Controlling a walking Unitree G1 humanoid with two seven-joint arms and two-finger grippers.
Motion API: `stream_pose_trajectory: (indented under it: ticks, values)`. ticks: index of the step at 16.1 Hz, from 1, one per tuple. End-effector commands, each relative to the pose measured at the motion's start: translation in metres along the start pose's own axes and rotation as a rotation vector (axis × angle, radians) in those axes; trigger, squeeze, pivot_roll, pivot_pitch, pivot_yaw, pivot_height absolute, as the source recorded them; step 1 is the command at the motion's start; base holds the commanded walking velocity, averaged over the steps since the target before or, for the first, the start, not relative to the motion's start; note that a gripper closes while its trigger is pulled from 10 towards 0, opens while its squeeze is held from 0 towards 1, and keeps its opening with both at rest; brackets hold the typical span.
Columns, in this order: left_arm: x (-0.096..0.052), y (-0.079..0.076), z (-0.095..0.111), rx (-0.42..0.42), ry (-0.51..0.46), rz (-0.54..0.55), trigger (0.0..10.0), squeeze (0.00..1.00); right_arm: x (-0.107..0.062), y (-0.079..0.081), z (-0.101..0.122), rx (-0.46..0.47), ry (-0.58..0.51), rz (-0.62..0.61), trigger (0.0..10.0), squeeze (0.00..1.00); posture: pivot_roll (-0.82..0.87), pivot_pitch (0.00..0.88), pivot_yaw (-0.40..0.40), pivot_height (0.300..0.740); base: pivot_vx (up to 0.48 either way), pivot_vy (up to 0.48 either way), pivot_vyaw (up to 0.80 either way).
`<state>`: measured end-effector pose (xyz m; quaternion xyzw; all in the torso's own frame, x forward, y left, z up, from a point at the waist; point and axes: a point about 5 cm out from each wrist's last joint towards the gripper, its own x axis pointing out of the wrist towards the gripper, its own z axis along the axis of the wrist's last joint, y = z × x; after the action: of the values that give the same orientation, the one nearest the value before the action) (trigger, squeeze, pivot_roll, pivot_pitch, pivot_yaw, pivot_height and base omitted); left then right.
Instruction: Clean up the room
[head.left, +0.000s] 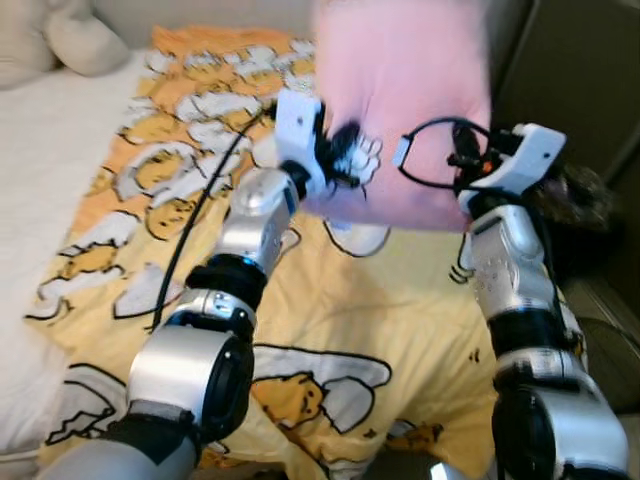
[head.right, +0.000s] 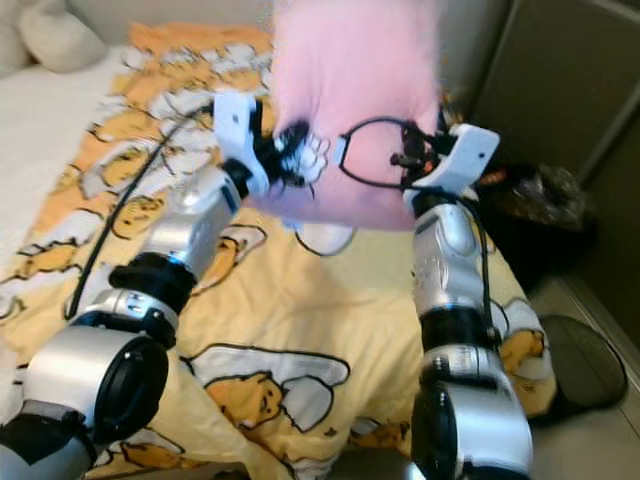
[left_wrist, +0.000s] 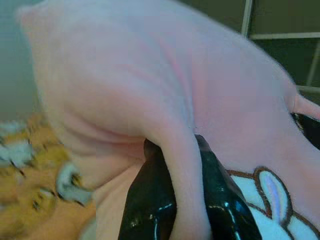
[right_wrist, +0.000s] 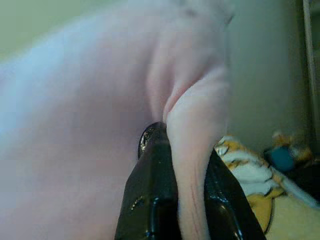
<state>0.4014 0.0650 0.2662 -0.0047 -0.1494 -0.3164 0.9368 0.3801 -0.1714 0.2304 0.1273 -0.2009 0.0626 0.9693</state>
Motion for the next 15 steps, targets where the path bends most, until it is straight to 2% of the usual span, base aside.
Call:
stream_pose_trajectory:
  ticks: [1, 2, 3, 4, 7, 12, 15]
  values:
    - [-0.003, 0.001, 0.0, 0.043, -0.002, 0.015, 0.0, 0.0, -0.004, 0.004, 0.004, -0.078, -0.016, 0.007, 0.8, 0.0, -0.05, 0.0, 0.04, 0.736, 0.0, 0.0, 0.0]
    - [-0.006, 0.002, -0.004, 0.031, 0.004, 0.036, 10.0, 0.0, -0.009, 0.005, -0.002, -0.077, 0.005, 0.003, 10.0, 0.0, -0.05, 0.0, 0.038, 0.736, 0.0, 0.0, 0.0]
    - [-0.011, 0.001, -0.015, -0.089, 0.001, 0.08, 10.0, 0.0, -0.018, 0.006, -0.012, -0.063, 0.041, 0.002, 10.0, 0.0, -0.05, 0.0, 0.038, 0.736, 0.0, 0.0, 0.0]
    - [-0.015, -0.006, -0.023, -0.126, -0.004, 0.074, 10.0, 0.0, -0.024, 0.009, -0.016, -0.057, 0.053, 0.014, 10.0, 0.0, -0.06, 0.0, 0.038, 0.736, 0.0, 0.48, 0.0]
    - [-0.022, -0.019, -0.044, -0.098, 0.063, 0.094, 10.0, 0.0, -0.031, 0.003, -0.023, -0.08, 0.106, -0.03, 10.0, 0.0, -0.05, 0.0, 0.03, 0.74, 0.0, 0.48, 0.32]
    - [-0.027, -0.026, -0.051, -0.099, 0.094, 0.122, 10.0, 0.0, -0.033, 0.004, -0.026, -0.109, 0.143, 0.006, 10.0, 0.0, -0.04, 0.0, 0.018, 0.74, 0.0, 0.48, 0.46]
    - [-0.032, -0.033, -0.061, -0.098, 0.128, 0.166, 10.0, 0.0, -0.042, 0.006, -0.039, -0.1, 0.206, 0.034, 10.0, 0.0, -0.03, 0.0, 0.008, 0.74, 0.0, 0.48, 0.46]
